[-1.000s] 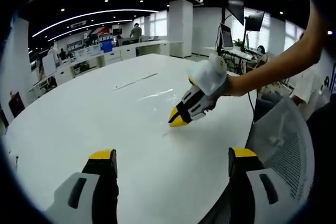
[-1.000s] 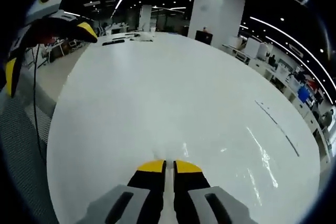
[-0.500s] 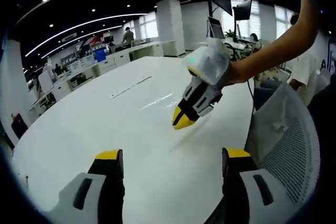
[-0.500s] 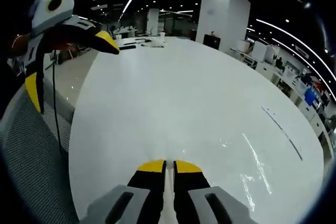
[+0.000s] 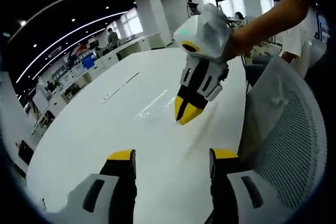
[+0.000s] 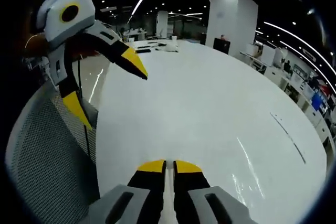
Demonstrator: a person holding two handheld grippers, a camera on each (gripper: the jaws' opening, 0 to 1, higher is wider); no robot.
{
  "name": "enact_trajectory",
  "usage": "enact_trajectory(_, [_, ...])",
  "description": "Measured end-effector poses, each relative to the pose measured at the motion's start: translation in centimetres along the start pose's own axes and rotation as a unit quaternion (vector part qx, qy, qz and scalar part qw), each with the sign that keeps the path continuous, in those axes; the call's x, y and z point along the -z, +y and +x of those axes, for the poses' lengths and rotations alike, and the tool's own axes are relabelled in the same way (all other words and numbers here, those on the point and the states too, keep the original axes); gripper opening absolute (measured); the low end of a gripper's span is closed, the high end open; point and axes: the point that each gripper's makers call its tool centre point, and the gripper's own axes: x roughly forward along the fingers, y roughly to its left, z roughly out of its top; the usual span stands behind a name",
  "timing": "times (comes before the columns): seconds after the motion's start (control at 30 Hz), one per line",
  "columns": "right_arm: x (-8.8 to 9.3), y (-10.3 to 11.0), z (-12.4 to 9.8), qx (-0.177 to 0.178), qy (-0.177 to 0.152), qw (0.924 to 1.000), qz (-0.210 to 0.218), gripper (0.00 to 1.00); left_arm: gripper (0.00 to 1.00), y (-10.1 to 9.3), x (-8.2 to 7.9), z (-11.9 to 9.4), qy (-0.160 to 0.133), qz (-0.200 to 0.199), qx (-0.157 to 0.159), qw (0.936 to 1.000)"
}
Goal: Open the resealable bag by pulling the two sides of the seal apart until the entire bag opening is separated and visibly accessible.
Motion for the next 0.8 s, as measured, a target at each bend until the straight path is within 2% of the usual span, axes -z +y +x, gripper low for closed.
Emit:
enact_trajectory(0.07, [-0.5, 0.7, -0.4, -0.003, -0.011, 0.9999, 0.006, 0.01, 0.46, -0.3, -0.3, 0.0, -0.004, 0.005, 0.002, 1.0000])
enact_trajectory(0.23, [-0.9, 1.9, -0.9, -0.007, -0.019, 0.9997, 0.013, 0.01, 0.44, -0.9, -0.2, 0.2, 0.006, 0.032, 0.011, 0.9994])
enact_trajectory(0.3, [-1.0, 2.5, -1.2, -0.008, -0.022, 0.9995, 0.019, 0.01, 0.38, -1.5, 0.0, 0.2, 0.018, 0.042, 0.024, 0.9987])
enact_trajectory(0.37, [-1.0, 3.0, -1.4, -0.009, -0.025, 0.9994, 0.021, 0.01, 0.31, -1.9, -0.2, 0.2, 0.015, 0.050, 0.028, 0.9983])
enact_trajectory(0.5, [-0.7, 4.2, -1.6, -0.013, -0.023, 0.9994, 0.021, 0.01, 0.31, -2.7, -0.3, 0.4, 0.020, 0.074, 0.036, 0.9964])
enact_trajectory(0.67, [-0.5, 5.1, -2.0, -0.019, -0.021, 0.9993, 0.025, 0.01, 0.27, -3.4, -0.5, 0.6, 0.019, 0.084, 0.049, 0.9951])
enact_trajectory(0.8, [-0.5, 5.9, -2.2, -0.018, -0.023, 0.9991, 0.030, 0.01, 0.22, -3.5, -0.7, 0.7, 0.016, 0.104, 0.045, 0.9935])
